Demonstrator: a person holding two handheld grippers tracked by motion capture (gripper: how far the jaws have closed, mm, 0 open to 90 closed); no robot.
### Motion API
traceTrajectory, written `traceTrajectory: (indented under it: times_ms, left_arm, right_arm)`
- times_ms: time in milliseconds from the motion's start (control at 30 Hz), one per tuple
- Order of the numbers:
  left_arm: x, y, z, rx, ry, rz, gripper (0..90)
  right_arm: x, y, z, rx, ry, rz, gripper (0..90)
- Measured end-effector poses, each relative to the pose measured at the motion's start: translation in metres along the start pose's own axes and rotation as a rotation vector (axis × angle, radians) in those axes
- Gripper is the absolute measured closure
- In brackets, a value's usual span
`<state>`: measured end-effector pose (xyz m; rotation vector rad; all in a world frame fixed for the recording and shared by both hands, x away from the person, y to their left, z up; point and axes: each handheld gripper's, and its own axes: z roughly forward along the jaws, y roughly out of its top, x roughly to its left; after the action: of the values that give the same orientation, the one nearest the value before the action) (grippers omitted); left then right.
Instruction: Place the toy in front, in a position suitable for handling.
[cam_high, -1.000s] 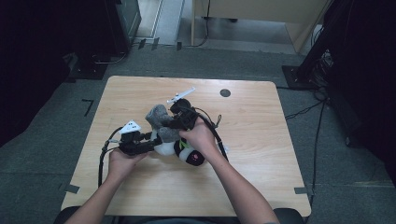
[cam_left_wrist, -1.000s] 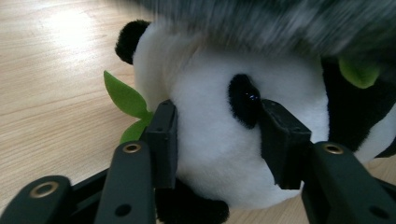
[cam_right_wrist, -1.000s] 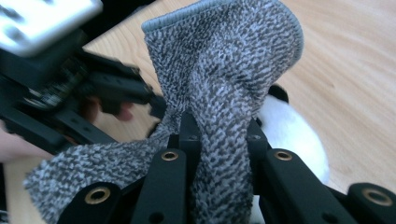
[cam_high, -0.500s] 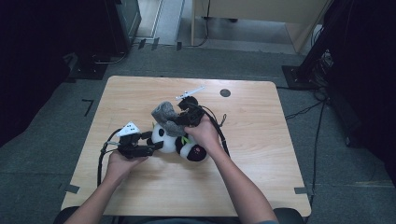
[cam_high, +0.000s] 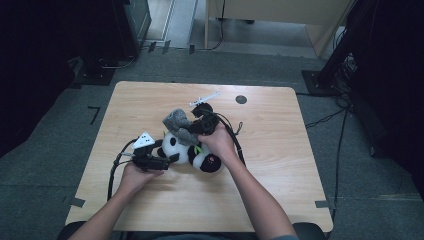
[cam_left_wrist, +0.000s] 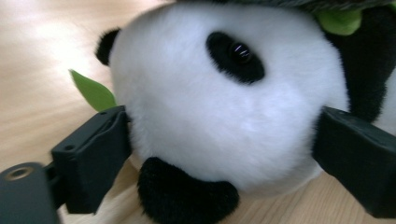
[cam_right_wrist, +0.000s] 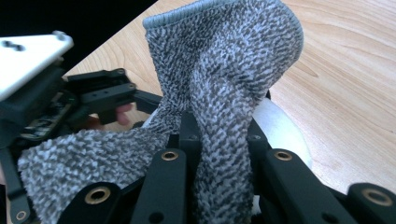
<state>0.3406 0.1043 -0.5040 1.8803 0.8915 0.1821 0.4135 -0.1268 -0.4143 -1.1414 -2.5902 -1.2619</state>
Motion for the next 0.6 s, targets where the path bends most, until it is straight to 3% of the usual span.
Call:
traceTrajectory:
  times_ms: [67, 100, 200, 333, 400, 500, 600]
  left_arm:
    - [0.000, -0.002, 0.002, -0.003, -0.013, 0.028, 2.5]
    - [0.000, -0.003, 0.002, -0.003, 0.000, 0.043, 2.9]
    - [-0.001, -0.003, 0.000, -0.003, 0.006, 0.051, 13.2]
    - [-0.003, -0.004, -0.003, -0.028, 0.018, 0.071, 24.0]
    - [-0.003, -0.004, -0.003, -0.030, 0.022, 0.076, 28.1]
    - [-0.005, -0.003, -0.005, -0.023, 0.034, 0.083, 32.8]
    - [-0.005, -0.003, -0.006, -0.008, 0.045, 0.075, 38.0]
  right_arm:
    - [0.001, 0.000, 0.001, 0.002, 0.000, -0.003, 77.5]
    - [0.002, 0.000, 0.001, 0.005, -0.001, 0.000, 77.4]
    - [0.004, 0.000, 0.001, 0.006, 0.001, -0.004, 77.6]
    - [0.020, 0.009, -0.009, -0.048, 0.040, -0.007, 77.8]
    - [0.032, 0.013, -0.011, -0.075, 0.071, -0.039, 77.8]
    - [0.041, 0.012, -0.001, -0.021, 0.067, -0.072, 77.7]
    - [0.038, 0.005, 0.014, 0.073, 0.004, -0.096, 77.6]
